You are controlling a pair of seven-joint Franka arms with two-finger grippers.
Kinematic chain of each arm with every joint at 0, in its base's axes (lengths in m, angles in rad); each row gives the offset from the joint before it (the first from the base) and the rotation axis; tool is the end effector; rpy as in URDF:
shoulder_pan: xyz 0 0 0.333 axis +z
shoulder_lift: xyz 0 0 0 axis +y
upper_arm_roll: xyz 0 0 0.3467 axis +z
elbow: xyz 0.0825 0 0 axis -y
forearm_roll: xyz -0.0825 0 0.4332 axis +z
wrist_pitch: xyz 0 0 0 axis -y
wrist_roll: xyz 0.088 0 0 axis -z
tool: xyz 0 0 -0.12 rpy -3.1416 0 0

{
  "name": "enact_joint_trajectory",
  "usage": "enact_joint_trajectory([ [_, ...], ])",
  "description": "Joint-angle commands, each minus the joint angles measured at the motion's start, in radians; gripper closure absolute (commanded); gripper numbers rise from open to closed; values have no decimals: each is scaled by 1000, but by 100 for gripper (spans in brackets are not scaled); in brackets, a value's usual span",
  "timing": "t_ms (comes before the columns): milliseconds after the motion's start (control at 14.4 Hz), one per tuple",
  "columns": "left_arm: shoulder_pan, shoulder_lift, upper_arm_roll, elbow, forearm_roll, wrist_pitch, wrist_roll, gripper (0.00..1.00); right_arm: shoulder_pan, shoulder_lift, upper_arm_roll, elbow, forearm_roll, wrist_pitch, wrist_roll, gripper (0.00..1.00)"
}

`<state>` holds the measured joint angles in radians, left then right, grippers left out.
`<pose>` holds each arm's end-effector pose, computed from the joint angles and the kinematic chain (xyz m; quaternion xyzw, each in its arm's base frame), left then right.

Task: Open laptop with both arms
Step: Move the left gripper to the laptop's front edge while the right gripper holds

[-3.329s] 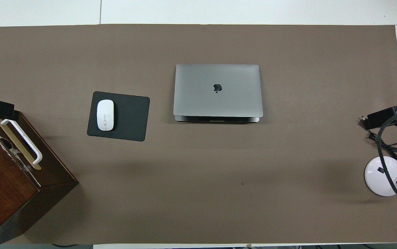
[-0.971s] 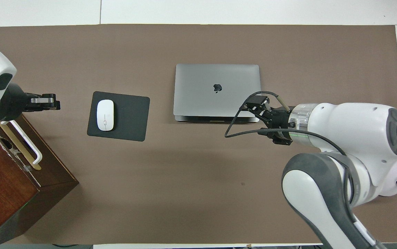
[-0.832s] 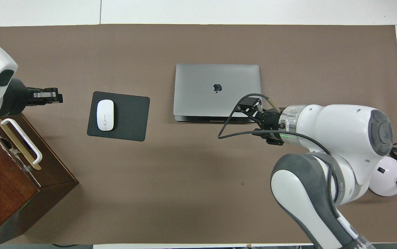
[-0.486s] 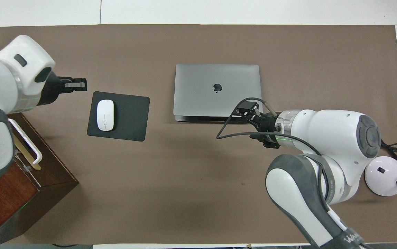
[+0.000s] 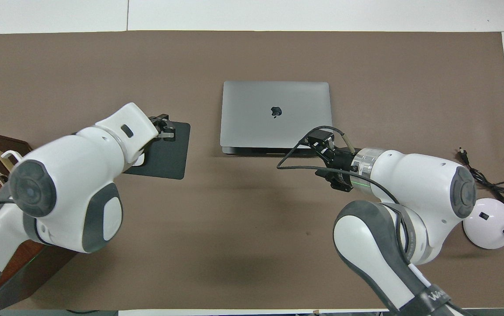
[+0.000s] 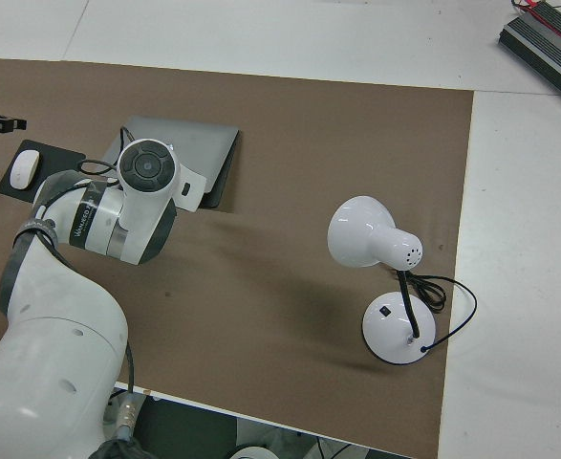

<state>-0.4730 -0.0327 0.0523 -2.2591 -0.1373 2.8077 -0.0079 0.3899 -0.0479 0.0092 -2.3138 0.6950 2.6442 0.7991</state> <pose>0.5538 -0.2411 0.4312 0.9469 -0.1412 0.2706 0.1008 0.5343 0.2114 0.3866 -0.8528 0.4416 -0.0244 0.2778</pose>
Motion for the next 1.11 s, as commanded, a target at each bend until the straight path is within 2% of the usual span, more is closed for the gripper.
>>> enact_joint_trajectory([
  [0, -56, -6, 17, -121, -13, 174, 93, 100, 4, 45, 43, -16, 85, 118, -15, 0],
  [139, -87, 5, 18, -178, -13, 286, 129, 100, 4, 94, 81, -15, 141, 195, -23, 0],
  [347, -128, 11, 18, -240, -13, 389, 206, 100, 3, 140, 95, -6, 236, 253, -88, 0],
  [486, -162, 37, 18, -283, -13, 484, 227, 100, 3, 199, 127, 20, 372, 328, -191, 0],
  [763, -222, 175, 18, -324, -13, 701, 244, 100, -8, 250, 135, 108, 612, 336, -392, 0],
  [1040, -243, 197, 18, -320, -15, 696, 244, 100, -8, 270, 140, 149, 620, 338, -400, 0],
])
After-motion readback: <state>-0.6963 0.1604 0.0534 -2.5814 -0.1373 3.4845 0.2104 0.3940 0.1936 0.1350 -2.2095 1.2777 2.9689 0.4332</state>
